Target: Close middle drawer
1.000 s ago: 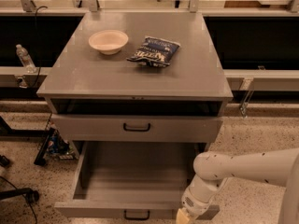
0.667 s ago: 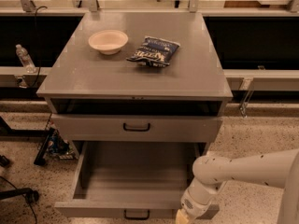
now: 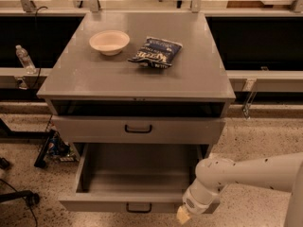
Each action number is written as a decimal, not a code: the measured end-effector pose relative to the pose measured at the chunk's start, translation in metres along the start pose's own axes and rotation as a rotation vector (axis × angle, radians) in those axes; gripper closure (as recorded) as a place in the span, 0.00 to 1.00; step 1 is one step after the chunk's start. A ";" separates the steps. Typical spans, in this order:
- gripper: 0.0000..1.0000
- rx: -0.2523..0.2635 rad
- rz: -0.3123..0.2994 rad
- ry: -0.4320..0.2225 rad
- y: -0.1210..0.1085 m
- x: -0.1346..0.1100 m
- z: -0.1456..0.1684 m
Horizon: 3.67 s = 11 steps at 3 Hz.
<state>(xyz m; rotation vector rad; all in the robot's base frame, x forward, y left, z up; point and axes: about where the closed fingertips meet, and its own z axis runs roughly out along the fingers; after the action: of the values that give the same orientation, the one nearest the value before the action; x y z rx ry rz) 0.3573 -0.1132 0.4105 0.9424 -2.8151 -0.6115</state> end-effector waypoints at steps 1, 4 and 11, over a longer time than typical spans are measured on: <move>1.00 0.000 0.000 0.000 0.000 0.000 0.000; 1.00 0.065 -0.094 -0.088 -0.013 -0.038 -0.004; 1.00 0.295 -0.222 -0.312 -0.071 -0.159 -0.037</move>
Offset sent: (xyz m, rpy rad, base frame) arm 0.1032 0.0189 0.0101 0.0177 -0.3474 0.0814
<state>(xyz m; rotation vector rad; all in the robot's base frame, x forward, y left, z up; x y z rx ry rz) 0.5325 -0.0825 0.4187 1.3318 -3.1657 -0.3999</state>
